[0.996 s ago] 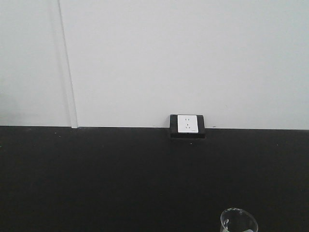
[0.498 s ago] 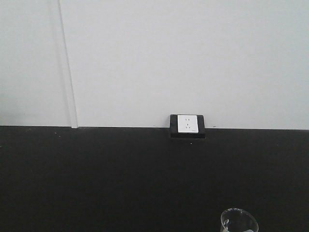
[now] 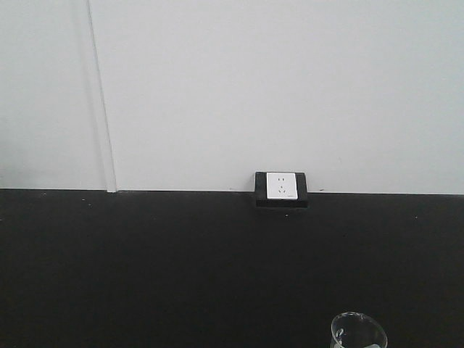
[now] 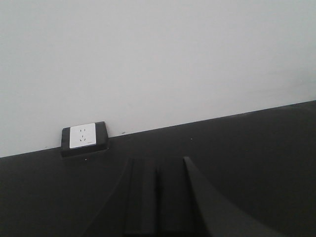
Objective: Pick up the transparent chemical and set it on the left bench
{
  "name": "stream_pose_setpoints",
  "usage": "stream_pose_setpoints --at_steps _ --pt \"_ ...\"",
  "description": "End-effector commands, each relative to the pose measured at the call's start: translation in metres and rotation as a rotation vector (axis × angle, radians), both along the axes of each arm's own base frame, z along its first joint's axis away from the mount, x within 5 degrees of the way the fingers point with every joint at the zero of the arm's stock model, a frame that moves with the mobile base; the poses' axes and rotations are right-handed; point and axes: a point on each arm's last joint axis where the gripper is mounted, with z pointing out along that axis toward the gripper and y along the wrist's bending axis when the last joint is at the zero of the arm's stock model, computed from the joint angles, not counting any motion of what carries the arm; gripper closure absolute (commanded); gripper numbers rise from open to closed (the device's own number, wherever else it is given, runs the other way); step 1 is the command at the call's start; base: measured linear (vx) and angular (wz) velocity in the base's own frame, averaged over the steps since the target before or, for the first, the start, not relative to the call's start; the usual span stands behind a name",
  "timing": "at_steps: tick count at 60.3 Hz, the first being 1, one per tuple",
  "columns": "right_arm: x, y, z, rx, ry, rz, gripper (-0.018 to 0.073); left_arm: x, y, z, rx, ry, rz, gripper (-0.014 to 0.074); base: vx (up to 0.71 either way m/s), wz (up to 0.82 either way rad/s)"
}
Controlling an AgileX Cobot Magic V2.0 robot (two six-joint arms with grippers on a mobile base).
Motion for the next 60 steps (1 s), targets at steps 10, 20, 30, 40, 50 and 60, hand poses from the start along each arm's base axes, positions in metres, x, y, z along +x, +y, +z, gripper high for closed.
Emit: stream_pose_setpoints --at_steps 10,20,30,40,50,60 --pt "0.012 0.0 0.027 -0.04 -0.196 0.024 0.0566 -0.001 0.0 0.003 -0.014 -0.081 -0.001 0.06 0.0 0.0" --pt "0.012 0.0 0.027 0.059 -0.215 0.031 0.0566 -0.001 0.0 0.003 -0.014 -0.081 -0.001 0.06 0.0 0.0" --pt "0.018 -0.001 0.024 0.077 -0.189 0.032 0.0566 -0.001 0.0 0.003 -0.014 -0.081 -0.001 0.06 0.0 0.0" --pt "0.022 -0.001 0.022 0.085 -0.175 0.031 0.0566 -0.001 0.0 0.003 -0.014 -0.081 -0.001 0.06 0.0 0.0" --pt "0.027 0.008 0.02 0.043 -0.153 0.109 0.0547 -0.001 0.0 0.003 -0.014 -0.081 -0.001 0.06 0.0 0.0" --pt "0.039 0.043 0.015 -0.174 -0.13 0.369 0.0517 -0.001 0.0 0.003 -0.014 -0.081 -0.001 0.06 0.0 0.0"
